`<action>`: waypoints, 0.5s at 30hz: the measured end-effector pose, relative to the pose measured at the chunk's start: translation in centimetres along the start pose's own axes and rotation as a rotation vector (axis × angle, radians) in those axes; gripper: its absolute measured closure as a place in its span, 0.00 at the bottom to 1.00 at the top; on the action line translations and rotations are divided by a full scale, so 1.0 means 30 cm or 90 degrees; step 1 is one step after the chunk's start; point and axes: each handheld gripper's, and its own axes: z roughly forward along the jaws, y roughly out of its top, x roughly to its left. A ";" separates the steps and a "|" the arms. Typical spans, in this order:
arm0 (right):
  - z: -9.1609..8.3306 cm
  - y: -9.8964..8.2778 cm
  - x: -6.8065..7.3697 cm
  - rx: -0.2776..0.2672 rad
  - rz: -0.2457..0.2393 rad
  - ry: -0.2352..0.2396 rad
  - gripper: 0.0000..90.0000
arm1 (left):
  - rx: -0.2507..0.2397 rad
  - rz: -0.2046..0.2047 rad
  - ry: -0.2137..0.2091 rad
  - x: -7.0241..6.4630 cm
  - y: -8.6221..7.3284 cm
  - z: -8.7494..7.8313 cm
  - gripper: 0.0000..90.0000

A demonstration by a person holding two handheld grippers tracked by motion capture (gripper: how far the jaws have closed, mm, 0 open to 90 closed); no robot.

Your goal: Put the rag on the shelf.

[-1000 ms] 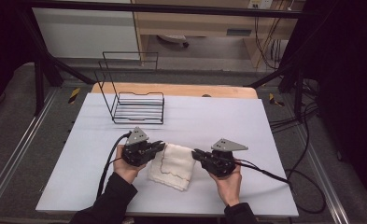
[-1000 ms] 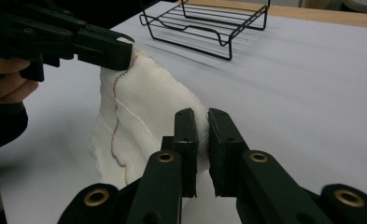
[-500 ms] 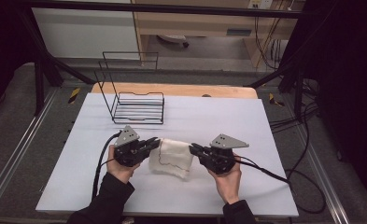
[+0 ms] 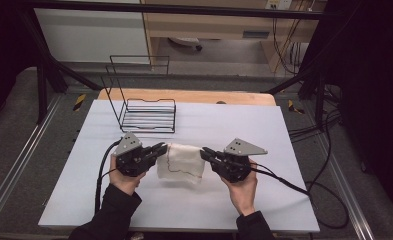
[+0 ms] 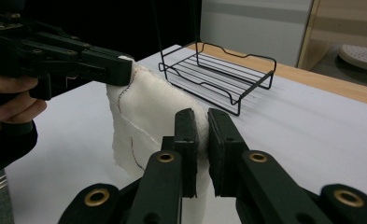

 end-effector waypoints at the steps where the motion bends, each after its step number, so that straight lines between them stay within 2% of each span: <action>1: 0.000 0.000 0.000 0.000 0.000 0.000 0.92 | -0.002 -0.001 0.000 0.003 0.003 -0.004 0.91; 15: 0.046 0.071 0.031 -0.033 -0.014 0.001 0.92 | -0.033 -0.014 0.017 0.047 0.042 -0.056 0.91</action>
